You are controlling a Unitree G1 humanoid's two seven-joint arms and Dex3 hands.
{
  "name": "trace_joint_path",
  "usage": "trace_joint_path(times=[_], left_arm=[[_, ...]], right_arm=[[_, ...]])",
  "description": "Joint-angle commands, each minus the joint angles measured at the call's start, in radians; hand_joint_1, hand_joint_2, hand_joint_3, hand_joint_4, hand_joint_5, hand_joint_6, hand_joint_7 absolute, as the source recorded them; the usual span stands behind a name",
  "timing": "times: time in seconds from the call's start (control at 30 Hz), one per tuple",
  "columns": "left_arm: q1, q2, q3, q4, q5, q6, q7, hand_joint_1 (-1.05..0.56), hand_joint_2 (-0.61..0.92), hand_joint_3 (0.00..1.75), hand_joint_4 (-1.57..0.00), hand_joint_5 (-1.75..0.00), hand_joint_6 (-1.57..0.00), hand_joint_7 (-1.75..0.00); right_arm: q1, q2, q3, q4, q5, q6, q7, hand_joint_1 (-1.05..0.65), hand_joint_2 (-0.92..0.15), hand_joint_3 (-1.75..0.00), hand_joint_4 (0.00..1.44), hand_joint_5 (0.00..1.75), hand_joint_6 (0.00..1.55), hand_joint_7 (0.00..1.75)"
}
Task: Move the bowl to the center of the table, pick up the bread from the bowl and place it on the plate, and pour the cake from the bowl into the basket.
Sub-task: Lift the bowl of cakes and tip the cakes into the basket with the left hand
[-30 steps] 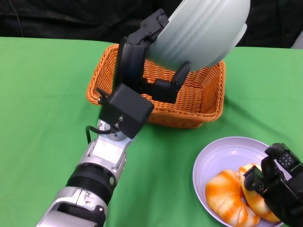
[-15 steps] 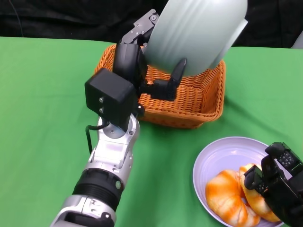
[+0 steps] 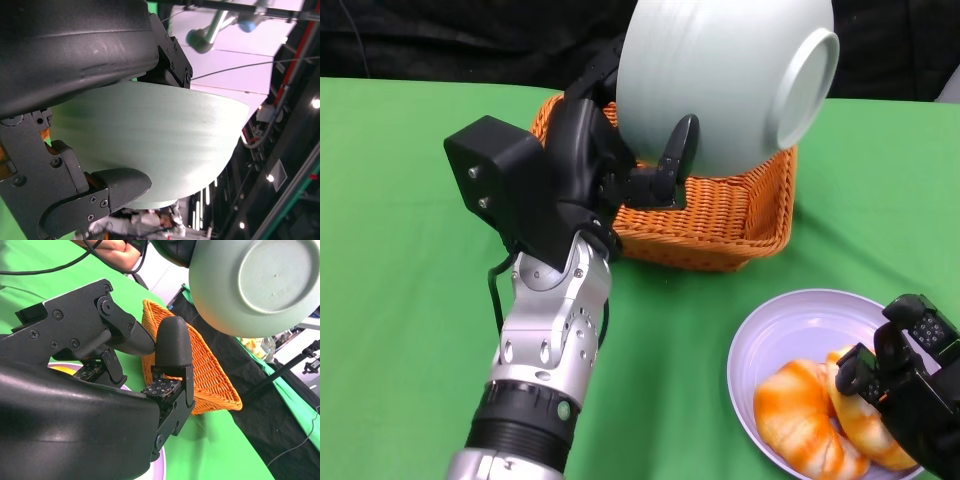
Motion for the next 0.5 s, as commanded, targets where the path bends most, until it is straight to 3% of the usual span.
trace_joint_path(times=[0.03, 0.5], left_arm=[[0.003, -0.035, 0.009, -0.067, -0.031, 0.045, -0.002, -0.09, 0.29, 1.59, -0.99, -1.75, -0.84, -1.75], [0.010, -0.046, 0.038, -0.150, -0.142, 0.224, 0.008, -0.09, 0.38, 1.54, -0.98, -1.75, -0.83, -1.75]], right_arm=[[0.011, -0.009, -0.009, -0.035, 0.023, 0.019, -0.023, -0.16, -0.71, -1.06, 0.86, 1.75, 0.66, 1.68], [0.019, -0.013, -0.009, -0.072, 0.043, 0.038, -0.047, -0.16, -0.71, -1.04, 0.85, 1.75, 0.64, 1.71]])
